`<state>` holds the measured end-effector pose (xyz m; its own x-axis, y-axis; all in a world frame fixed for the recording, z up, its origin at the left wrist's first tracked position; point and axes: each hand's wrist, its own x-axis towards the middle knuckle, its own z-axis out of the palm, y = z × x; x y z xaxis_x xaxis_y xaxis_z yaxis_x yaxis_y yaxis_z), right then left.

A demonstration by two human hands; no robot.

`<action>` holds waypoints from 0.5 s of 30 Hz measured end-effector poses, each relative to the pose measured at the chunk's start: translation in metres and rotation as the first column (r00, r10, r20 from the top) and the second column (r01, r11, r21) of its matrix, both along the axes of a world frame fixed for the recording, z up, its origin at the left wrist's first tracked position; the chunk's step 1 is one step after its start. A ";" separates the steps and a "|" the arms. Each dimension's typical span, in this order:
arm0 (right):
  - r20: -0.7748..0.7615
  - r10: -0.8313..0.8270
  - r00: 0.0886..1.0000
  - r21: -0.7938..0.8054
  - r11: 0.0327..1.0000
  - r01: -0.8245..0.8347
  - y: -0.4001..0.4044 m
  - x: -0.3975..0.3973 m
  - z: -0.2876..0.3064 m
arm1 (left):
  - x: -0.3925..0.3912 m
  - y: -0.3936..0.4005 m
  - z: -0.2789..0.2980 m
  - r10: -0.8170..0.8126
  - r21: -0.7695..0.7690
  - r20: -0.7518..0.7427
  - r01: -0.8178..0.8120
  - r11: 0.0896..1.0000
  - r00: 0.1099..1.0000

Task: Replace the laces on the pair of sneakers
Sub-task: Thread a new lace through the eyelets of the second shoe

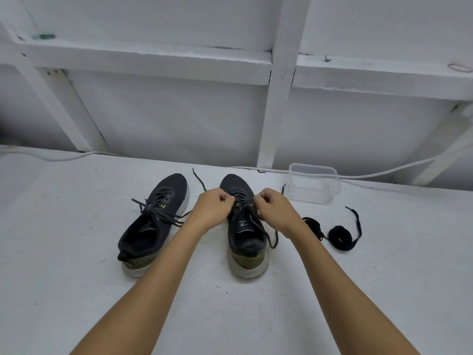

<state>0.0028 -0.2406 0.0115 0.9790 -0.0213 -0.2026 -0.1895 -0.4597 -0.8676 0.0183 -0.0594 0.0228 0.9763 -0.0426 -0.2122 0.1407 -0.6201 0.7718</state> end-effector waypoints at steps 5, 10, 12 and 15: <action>0.027 -0.035 0.999 0.069 0.997 0.033 0.002 -0.004 -0.002 | -0.005 0.009 -0.002 0.038 -0.092 -0.020 -0.040 0.995 0.999; 0.177 -0.041 0.983 -0.028 0.999 0.047 0.004 -0.014 0.003 | -0.009 0.008 0.006 -0.007 -0.056 0.069 0.011 0.998 0.998; 0.235 -0.036 0.971 -0.061 0.997 0.051 0.002 -0.014 0.006 | -0.010 0.007 0.014 -0.007 -0.016 0.083 0.008 1.000 0.997; 0.192 0.038 0.981 -0.165 0.986 -0.006 -0.001 -0.014 0.012 | -0.012 0.007 0.023 -0.075 0.105 -0.001 0.075 0.992 0.997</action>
